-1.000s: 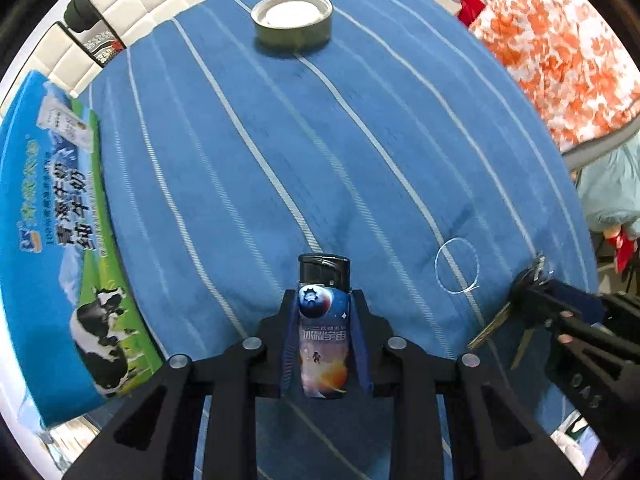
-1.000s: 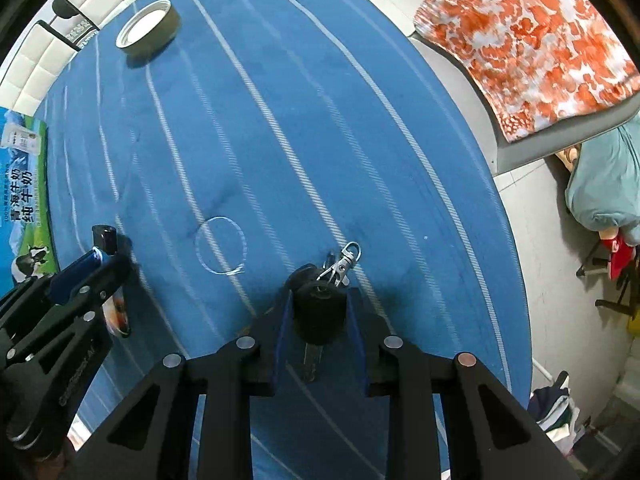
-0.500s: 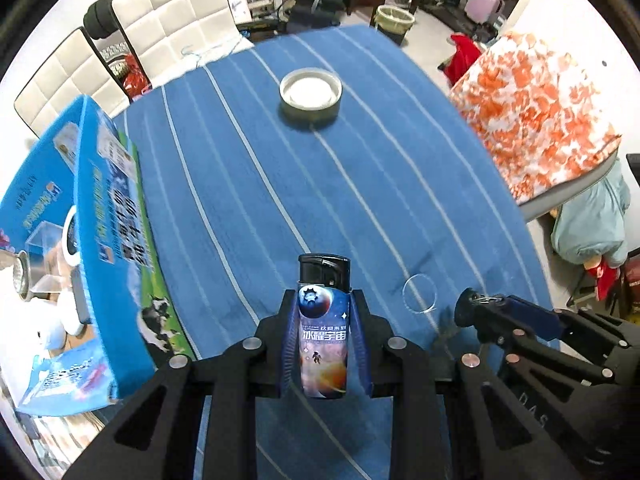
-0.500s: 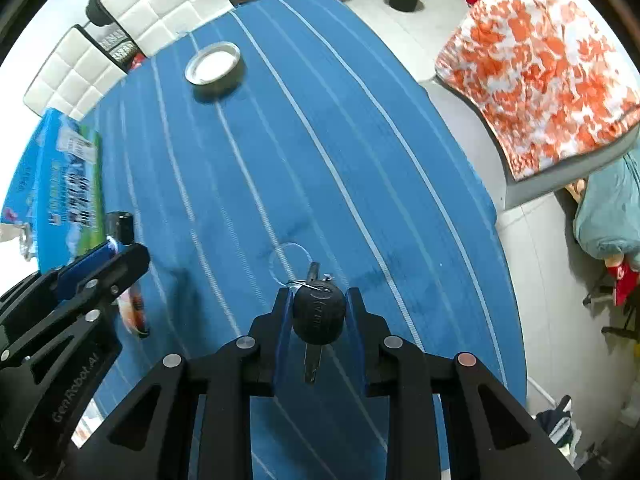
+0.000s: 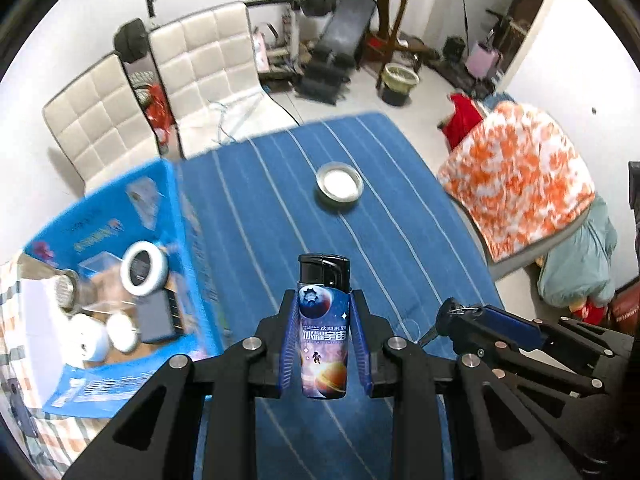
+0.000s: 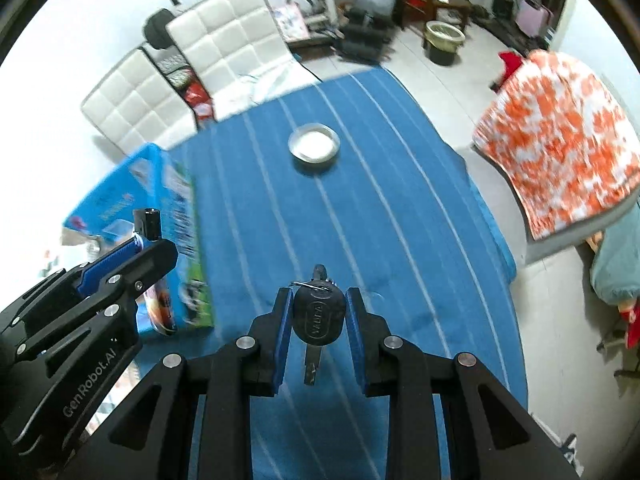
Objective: Organize rigid objects
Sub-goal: 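Carry the can with the left gripper while the right carries the car key into the blue box, then open both grippers to release the can and car key in the box, then move the right gripper from the box to the tape roll, then grasp the tape roll with the right gripper, then carry the tape roll with the right gripper into the blue box, then open the right gripper to release the tape roll in the box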
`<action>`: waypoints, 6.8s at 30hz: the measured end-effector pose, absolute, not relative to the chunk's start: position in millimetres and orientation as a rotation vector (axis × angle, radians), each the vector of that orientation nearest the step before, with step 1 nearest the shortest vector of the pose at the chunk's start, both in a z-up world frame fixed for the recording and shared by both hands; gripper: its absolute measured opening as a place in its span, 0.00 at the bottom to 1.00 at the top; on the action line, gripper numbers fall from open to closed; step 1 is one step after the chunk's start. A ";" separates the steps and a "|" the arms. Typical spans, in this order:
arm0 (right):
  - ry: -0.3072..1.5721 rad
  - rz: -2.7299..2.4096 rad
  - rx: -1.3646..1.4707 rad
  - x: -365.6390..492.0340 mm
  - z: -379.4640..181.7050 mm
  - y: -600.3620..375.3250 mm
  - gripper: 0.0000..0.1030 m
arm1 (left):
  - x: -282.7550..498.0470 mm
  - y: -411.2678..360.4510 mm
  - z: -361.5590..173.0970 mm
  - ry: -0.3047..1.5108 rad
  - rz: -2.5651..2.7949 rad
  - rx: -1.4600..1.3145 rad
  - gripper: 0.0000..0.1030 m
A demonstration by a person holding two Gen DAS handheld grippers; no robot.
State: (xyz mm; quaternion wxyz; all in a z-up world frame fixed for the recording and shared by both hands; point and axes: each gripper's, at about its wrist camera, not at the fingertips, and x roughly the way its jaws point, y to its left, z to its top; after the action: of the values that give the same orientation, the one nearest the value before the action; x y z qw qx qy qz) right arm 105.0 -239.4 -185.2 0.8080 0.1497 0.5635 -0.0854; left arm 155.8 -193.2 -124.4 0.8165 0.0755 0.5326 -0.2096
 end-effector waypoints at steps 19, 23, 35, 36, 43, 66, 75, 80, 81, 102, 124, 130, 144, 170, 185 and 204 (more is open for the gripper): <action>1.113 0.063 0.083 160.3 -127.2 -57.2 0.27 | 164.8 -30.0 -68.8 1.041 -0.192 0.036 0.22; 1.125 0.106 0.052 169.7 -130.5 -27.3 0.27 | 164.3 2.8 -69.2 1.044 -0.153 0.005 0.22; 1.325 0.266 0.164 228.0 -221.8 -1.3 0.27 | 199.6 103.6 -121.8 1.217 -0.128 -0.256 0.22; 1.356 0.269 0.179 233.2 -237.2 -0.1 0.28 | 202.8 108.1 -131.6 1.242 -0.134 -0.287 0.22; 1.507 0.274 0.210 252.1 -313.6 14.0 0.28 | 224.2 109.0 -213.8 1.444 -0.179 -0.386 0.22; 1.555 0.179 0.020 257.7 -342.1 36.4 0.36 | 243.2 82.7 -237.8 1.552 -0.153 -0.240 0.26; 1.475 0.107 -0.083 242.9 -296.1 24.1 0.38 | 234.7 79.4 -186.8 1.443 -0.101 -0.143 0.66; 1.425 0.108 -0.101 226.4 -264.9 13.9 0.45 | 222.8 81.0 -160.7 1.381 -0.084 -0.099 0.79; 1.420 0.110 -0.097 224.6 -260.8 12.5 0.49 | 220.8 81.0 -160.7 1.374 -0.086 -0.099 0.84; 1.287 -0.125 0.149 216.6 -188.2 -124.5 0.88 | 222.7 28.3 -93.7 1.205 -0.047 -0.036 1.00; 1.363 -0.391 0.251 340.6 -366.4 -293.1 0.88 | 307.1 -51.4 -227.3 1.402 0.030 -0.080 1.00; 1.322 -0.421 0.239 343.7 -378.0 -289.0 0.65 | 313.1 -54.0 -239.2 1.427 0.038 -0.054 1.00; 1.236 -0.315 0.190 299.9 -311.6 -249.0 0.65 | 302.4 -54.7 -228.2 1.408 -0.003 -0.009 1.00; 1.213 0.217 0.213 188.9 -254.2 19.7 0.65 | 193.5 101.3 -133.6 1.201 0.078 -0.013 1.00; 1.417 0.305 0.233 222.3 -363.4 75.0 0.65 | 206.4 161.5 -212.3 1.328 0.097 -0.048 1.00; 1.362 0.043 0.021 202.1 -327.3 52.3 0.89 | 207.3 163.0 -203.5 1.329 0.043 -0.063 1.00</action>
State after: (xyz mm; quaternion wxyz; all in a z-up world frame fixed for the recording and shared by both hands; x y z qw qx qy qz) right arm 202.1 52.3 -327.3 0.7768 0.0098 0.6294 0.0197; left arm 207.3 163.0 -203.5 0.7867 -0.0292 0.6163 0.0201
